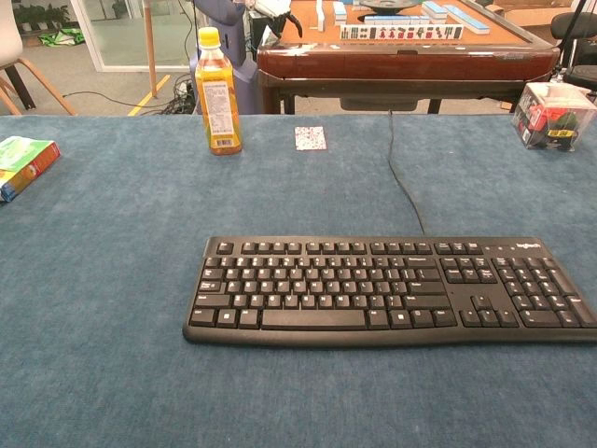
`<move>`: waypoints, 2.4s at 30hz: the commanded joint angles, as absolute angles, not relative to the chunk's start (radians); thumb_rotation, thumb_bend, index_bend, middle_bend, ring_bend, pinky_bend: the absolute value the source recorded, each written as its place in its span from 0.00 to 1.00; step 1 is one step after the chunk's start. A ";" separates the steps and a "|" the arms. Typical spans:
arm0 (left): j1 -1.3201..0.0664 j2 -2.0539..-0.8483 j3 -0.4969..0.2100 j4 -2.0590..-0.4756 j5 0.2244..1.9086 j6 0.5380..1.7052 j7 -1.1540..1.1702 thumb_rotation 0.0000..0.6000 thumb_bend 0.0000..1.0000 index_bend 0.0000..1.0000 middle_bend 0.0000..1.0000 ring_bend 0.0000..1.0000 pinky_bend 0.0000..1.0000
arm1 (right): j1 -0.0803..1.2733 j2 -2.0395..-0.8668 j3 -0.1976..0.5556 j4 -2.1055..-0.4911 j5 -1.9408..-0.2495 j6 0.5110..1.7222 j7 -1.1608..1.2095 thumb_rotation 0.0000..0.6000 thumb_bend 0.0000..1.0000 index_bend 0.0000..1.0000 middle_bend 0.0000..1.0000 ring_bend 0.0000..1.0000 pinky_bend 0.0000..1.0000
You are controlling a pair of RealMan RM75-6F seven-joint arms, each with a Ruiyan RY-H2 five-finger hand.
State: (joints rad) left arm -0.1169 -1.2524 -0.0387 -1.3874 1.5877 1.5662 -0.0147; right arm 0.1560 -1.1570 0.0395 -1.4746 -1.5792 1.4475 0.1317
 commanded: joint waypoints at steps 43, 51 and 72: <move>-0.120 -1.274 -0.040 -1.368 1.510 1.482 0.069 1.00 0.32 0.42 0.40 0.42 0.49 | 0.554 -1.218 0.050 -1.663 -1.737 0.999 -0.415 1.00 0.77 0.33 0.96 0.97 1.00; -0.123 -1.275 -0.046 -1.357 1.485 1.460 0.060 1.00 0.32 0.44 0.40 0.42 0.47 | 0.585 -1.241 0.037 -1.691 -1.707 0.935 -0.489 1.00 0.78 0.33 0.96 0.97 1.00; -0.126 -1.282 -0.063 -1.319 1.419 1.411 0.037 1.00 0.32 0.45 0.40 0.42 0.47 | 0.615 -1.326 -0.007 -1.636 -1.662 0.896 -0.496 1.00 0.78 0.33 0.96 0.97 1.00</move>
